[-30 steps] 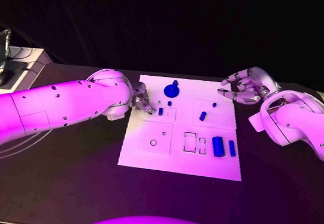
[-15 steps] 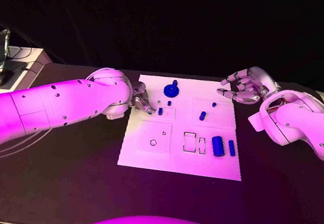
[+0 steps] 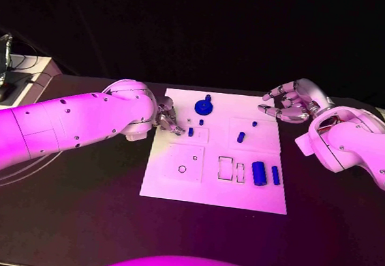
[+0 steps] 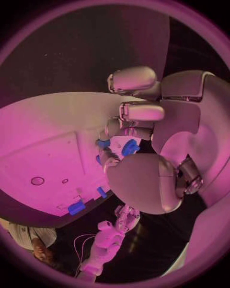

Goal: Assemble the parts on the task board

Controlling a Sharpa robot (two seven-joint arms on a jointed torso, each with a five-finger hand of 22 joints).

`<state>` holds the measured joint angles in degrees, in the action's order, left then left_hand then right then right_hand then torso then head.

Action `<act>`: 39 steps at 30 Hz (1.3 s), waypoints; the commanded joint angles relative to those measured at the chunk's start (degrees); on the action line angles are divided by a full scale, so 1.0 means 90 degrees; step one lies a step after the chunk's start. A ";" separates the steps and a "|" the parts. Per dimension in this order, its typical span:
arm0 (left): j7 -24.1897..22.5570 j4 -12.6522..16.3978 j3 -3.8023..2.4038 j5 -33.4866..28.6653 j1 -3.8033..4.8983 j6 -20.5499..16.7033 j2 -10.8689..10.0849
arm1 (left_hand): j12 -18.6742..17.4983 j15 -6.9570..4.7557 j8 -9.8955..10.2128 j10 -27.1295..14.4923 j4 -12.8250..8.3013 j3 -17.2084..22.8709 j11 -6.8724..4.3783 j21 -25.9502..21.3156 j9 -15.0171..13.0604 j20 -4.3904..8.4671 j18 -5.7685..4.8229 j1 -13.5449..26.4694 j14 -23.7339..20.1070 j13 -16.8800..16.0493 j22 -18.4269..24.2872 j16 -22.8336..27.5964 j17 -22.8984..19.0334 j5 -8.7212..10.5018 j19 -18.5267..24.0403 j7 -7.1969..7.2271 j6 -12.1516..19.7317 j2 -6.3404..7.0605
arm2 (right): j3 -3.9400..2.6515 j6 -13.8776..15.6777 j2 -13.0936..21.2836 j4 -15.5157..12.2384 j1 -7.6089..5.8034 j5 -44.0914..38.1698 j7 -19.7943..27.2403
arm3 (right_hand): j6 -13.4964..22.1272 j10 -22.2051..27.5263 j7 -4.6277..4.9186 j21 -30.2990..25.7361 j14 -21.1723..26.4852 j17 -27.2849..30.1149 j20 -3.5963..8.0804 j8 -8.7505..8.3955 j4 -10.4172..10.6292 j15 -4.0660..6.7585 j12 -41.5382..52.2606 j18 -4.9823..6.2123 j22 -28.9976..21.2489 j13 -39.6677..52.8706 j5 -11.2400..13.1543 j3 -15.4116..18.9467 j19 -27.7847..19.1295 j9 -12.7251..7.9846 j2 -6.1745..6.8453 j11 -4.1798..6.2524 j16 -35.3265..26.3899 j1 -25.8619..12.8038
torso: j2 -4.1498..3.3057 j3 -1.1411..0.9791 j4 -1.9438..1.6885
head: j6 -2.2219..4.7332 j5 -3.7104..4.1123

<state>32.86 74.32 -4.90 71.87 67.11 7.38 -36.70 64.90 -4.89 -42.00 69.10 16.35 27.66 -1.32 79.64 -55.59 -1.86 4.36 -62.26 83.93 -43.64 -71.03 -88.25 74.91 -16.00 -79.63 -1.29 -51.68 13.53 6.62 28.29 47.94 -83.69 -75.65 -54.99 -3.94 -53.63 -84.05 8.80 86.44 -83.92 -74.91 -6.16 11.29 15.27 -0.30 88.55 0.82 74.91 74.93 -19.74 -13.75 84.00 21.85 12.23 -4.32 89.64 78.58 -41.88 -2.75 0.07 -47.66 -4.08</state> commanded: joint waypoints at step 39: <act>0.0256 -0.0144 0.0109 -0.0284 -0.0019 0.0547 0.0093 | -0.0020 0.0167 0.0635 -0.0212 0.0054 -0.0747 0.0148 -0.0099 0.0444 -0.0110 0.0015 0.0204 0.0526 0.0128 0.0079 0.0059 0.1242 -0.0027 0.0104 -0.0311 0.0334 -0.0092 | -0.0003 -0.0057 -0.0022 0.0013 0.0007 -0.0151 0.0070 | 0.0044 -0.0453 0.0000 -0.0039 -0.0641 -0.1540 0.0045 0.0020 0.0038 0.0046 -0.0040 0.0020 0.1384 0.1469 0.0027 -0.0014 0.0469 0.0006 0.0017 0.0025 -0.0010 -0.0048 | 0.0001 -0.0006 -0.0003 | 0.0008 0.0009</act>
<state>33.55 73.43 -4.76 70.40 68.04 10.03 -36.04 64.55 -3.76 -39.56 67.46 16.84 21.18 -0.10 79.03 -51.76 -2.47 4.35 -60.75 84.04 -42.54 -70.37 -88.03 74.91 -16.00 -78.60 -1.57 -51.19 12.71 6.62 28.30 47.79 -83.56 -75.63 -55.31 -3.91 -53.63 -84.04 8.80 86.44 -83.92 -74.91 -6.16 11.29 15.26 -0.30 88.55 0.82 74.93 74.90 -19.74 -13.76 84.00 21.83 12.23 -4.32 89.64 78.58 -41.89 -2.81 0.05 -47.56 -3.98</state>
